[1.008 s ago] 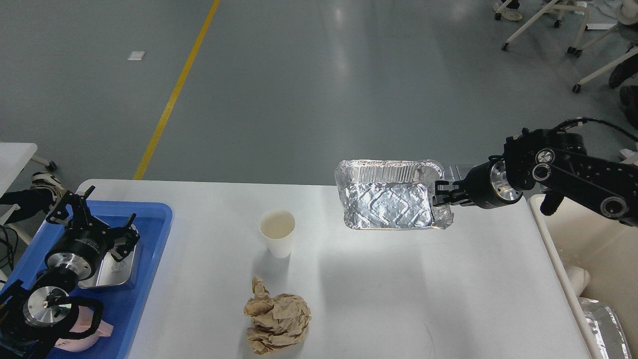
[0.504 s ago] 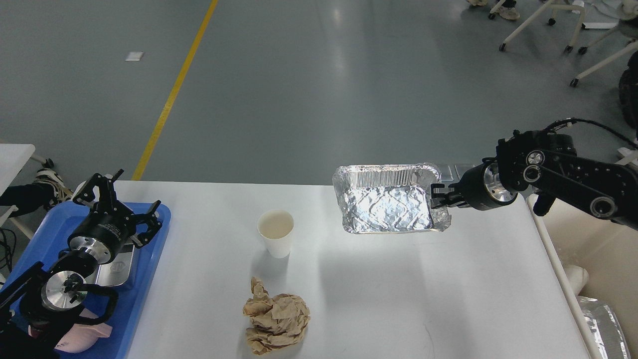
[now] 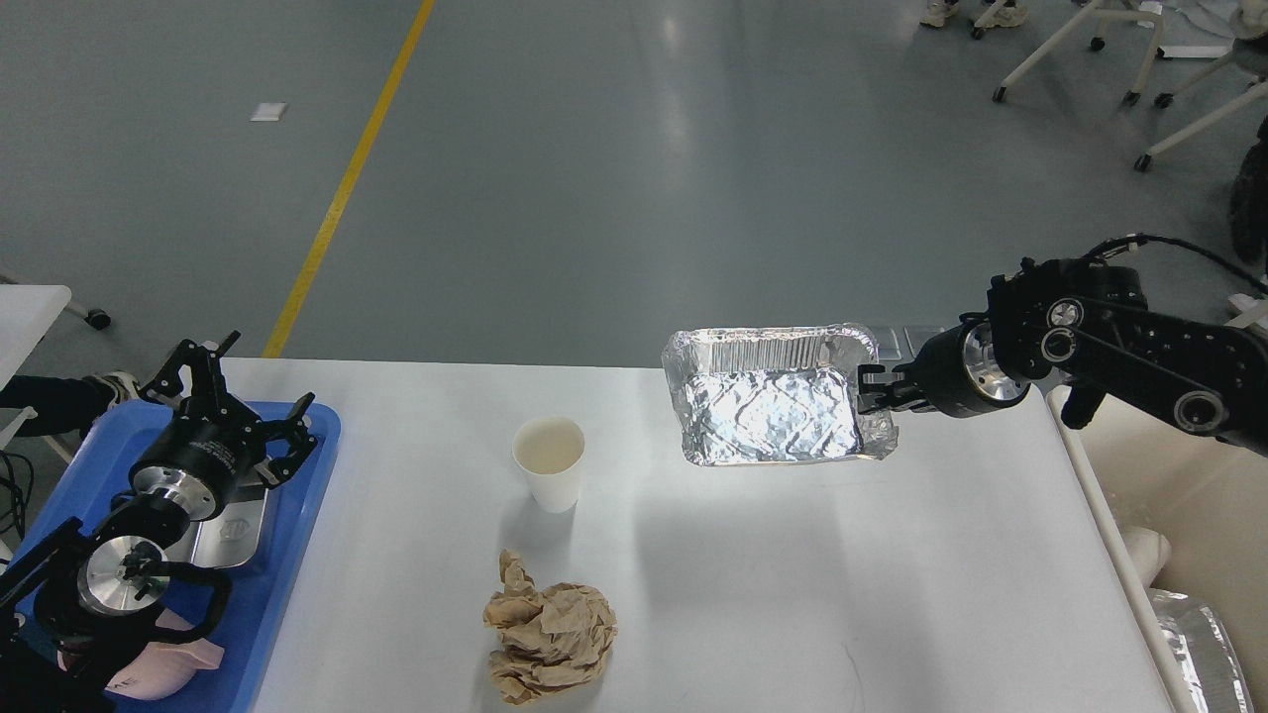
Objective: Tidy desktop
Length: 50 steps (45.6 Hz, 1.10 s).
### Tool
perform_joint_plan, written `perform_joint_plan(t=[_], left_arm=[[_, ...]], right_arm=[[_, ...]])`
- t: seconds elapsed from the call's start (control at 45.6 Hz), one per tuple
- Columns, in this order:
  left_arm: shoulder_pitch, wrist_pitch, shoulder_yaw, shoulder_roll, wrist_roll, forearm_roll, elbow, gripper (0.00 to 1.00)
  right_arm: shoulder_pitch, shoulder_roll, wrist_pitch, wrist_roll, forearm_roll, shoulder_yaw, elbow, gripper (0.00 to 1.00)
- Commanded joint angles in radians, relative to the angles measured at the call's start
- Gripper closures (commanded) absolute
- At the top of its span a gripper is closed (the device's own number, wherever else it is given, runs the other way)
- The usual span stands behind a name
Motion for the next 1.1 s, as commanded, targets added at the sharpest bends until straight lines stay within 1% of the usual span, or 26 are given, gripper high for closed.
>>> perform_joint_plan(t=[0.0,0.088,0.175,0.285,0.35,0.416,0.526,0.591,0.635,0.701,0.811,0.942,1.008,1.073], left_arm=[[0.01,-0.076,-0.066,-0.03,0.001,-0.01,-0.001,0.03],[0.014,-0.105,-0.127,-0.082,0.003,-0.011,-0.003,0.03],[0.031,-0.128,-0.192,-0.107,0.004,-0.011,-0.009,0.03],[0.068,-0.159,-0.255,-0.108,-0.002,-0.011,-0.088,0.03],[0.118,-0.159,-0.299,-0.101,0.001,-0.011,-0.186,0.03],[0.154,-0.151,-0.322,-0.088,0.009,-0.011,-0.255,0.03],[0.188,-0.134,-0.331,-0.038,0.012,-0.011,-0.279,0.03],[0.211,-0.101,-0.331,0.003,0.01,-0.011,-0.279,0.03],[0.232,-0.07,-0.331,0.046,0.007,-0.011,-0.283,0.03],[0.273,-0.03,-0.331,0.141,0.004,-0.008,-0.285,0.03],[0.338,0.028,-0.327,0.347,0.003,-0.001,-0.282,0.03],[0.441,0.039,-0.328,0.609,-0.007,0.005,-0.276,0.03],[0.465,0.039,-0.325,0.709,-0.016,0.056,-0.263,0.03],[0.474,0.042,-0.316,0.781,-0.039,0.172,-0.262,0.03]], right_arm=[[0.003,-0.008,0.0,0.0,0.001,-0.003,0.002,1.0],[0.005,-0.013,0.0,0.0,0.003,-0.003,0.002,1.0],[0.005,-0.017,0.0,-0.001,0.003,-0.003,0.002,1.0],[0.005,-0.019,0.0,-0.002,0.001,-0.003,0.002,1.0],[0.005,-0.02,0.0,-0.002,0.001,-0.003,0.002,1.0],[0.005,-0.019,0.0,-0.002,0.001,-0.003,0.002,1.0],[0.005,-0.013,0.0,-0.002,0.0,-0.003,0.002,1.0],[0.005,-0.013,0.0,-0.002,0.0,-0.003,0.002,1.0],[0.005,-0.014,0.0,-0.002,0.0,-0.003,0.002,1.0],[0.005,-0.016,0.0,-0.002,0.0,-0.003,0.003,1.0],[0.002,-0.016,0.0,0.0,0.0,-0.003,0.003,1.0],[-0.004,-0.007,0.0,0.0,0.0,-0.003,0.003,1.0],[-0.006,-0.002,0.0,-0.002,0.0,-0.003,0.003,1.0],[-0.006,0.001,0.0,-0.002,0.0,-0.003,0.003,1.0]])
